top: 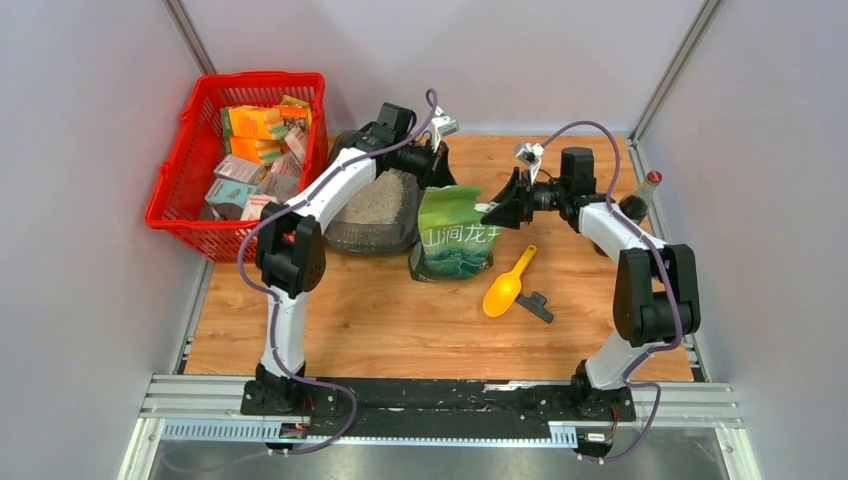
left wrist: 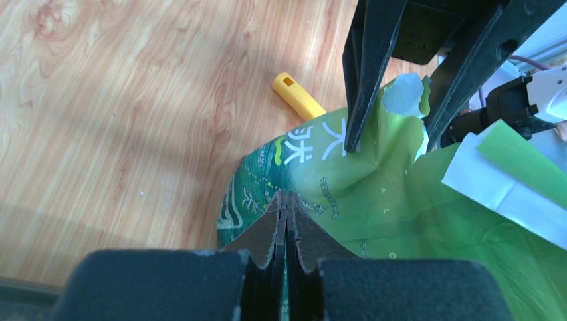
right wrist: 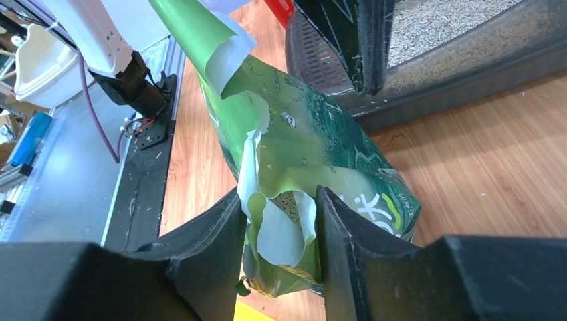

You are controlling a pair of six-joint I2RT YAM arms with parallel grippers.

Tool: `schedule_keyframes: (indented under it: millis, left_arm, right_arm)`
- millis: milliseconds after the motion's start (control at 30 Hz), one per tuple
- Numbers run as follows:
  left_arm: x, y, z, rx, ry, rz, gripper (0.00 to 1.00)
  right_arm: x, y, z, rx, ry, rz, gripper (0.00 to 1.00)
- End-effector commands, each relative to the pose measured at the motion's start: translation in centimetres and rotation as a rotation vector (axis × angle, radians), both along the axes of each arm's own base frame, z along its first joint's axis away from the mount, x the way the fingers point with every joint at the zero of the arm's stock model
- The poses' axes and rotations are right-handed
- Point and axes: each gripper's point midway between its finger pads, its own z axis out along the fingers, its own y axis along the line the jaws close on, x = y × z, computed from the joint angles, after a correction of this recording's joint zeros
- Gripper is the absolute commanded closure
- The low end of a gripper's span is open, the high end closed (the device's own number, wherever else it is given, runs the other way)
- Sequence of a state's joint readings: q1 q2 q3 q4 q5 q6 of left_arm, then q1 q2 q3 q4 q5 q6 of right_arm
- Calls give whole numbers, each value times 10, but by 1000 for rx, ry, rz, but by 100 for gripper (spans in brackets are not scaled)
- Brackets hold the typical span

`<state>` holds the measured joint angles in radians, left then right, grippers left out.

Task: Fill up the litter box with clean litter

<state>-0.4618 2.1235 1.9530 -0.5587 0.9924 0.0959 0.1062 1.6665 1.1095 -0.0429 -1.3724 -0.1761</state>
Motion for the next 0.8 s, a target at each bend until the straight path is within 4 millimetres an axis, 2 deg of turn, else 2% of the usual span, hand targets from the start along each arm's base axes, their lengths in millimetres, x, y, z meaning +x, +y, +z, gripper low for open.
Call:
schedule_keyframes:
  millis: [0,167,233,267,333,400,467,600,633,700,767]
  left_arm:
    - [-11,20,38,-5,-93,-7,97]
    - [-17,39,49,21,-119,7,96]
    - [-21,49,57,30,-128,23,90]
    - [-24,53,55,39,-124,28,87]
    - [-26,66,62,54,-139,57,74]
    - [-28,82,59,84,-136,81,65]
    - [-31,96,59,114,-155,92,61]
    - [-49,126,51,187,-133,103,48]
    - [-54,133,56,184,-134,113,46]
    - [-71,142,50,206,-99,87,42]
    - [-84,147,50,215,-108,57,40]
  right_arm:
    - [-2,4,7,29,24,24,56]
    - [0,2,8,33,68,6,61]
    - [-2,1,8,33,100,1,64]
    - [-3,2,7,32,107,-1,64]
    - [-6,1,4,31,127,-3,65]
    - [-10,1,-2,28,154,-6,66]
    - [-14,0,-5,28,173,-5,67]
    - [-16,0,-6,32,182,-11,77]
    - [-15,0,-4,33,176,-14,79]
    - [-13,1,-2,34,189,-17,85]
    - [-8,0,3,38,189,-22,87]
